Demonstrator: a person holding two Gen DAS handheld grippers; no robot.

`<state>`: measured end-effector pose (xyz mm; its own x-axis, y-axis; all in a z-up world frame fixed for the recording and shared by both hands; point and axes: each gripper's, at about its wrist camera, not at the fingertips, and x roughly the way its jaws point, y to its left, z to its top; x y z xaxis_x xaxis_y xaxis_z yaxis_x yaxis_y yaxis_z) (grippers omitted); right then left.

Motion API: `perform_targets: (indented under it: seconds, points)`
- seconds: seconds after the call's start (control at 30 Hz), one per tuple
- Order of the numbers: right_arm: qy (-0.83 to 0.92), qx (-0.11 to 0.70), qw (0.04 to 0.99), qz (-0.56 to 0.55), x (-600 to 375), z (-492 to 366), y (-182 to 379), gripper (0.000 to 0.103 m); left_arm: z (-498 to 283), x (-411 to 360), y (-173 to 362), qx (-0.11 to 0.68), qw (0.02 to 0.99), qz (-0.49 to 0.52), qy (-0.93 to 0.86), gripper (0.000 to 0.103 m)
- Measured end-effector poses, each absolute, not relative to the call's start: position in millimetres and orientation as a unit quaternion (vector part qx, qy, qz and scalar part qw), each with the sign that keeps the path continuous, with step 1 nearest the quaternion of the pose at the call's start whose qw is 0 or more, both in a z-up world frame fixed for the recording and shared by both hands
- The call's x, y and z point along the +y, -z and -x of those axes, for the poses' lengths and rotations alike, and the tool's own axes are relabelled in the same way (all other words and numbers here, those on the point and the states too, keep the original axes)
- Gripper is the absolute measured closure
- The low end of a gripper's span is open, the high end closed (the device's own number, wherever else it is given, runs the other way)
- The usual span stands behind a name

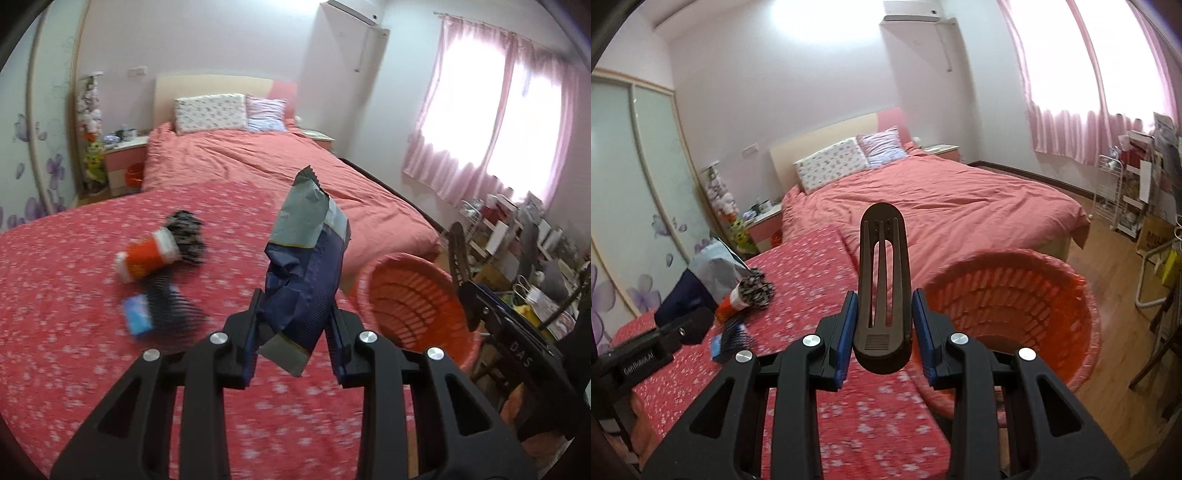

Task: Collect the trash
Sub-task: 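Carry the hair clip and blue sock over the basket and open both tools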

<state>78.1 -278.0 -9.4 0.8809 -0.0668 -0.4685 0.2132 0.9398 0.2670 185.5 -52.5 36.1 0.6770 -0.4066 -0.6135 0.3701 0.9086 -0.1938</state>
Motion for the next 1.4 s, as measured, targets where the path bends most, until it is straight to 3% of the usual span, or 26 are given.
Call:
perform_targets:
  seconds: [0.6, 0.77, 0.83, 0.93, 1.4]
  points:
    - [0.134, 0.236, 0.935, -0.229, -373.5, -81.5, 42.6, 0.072, -202.1, -192.7, 13.4, 0.384, 0.874, -0.007, 0.298, 0.071]
    - [0.128, 0.251, 0.926, -0.251, -392.5, -91.1, 56.3, 0.071, -210.7, -211.5, 32.2, 0.398, 0.868, -0.023, 0.297, 0.058]
    - [0.133, 0.256, 0.923, -0.254, -395.0, -93.0, 62.1, 0.062, -214.4, -213.7, 39.9, 0.404, 0.866, -0.030, 0.292, 0.052]
    - [0.137, 0.263, 0.921, -0.253, -393.4, -92.7, 66.9, 0.057, -218.2, -209.9, 48.0, 0.411, 0.867, -0.035, 0.279, 0.047]
    - [0.126, 0.293, 0.920, -0.226, -369.3, -94.7, 70.0, 0.057, -225.5, -138.2, 43.8, 0.401, 0.893, -0.041, 0.203, 0.035]
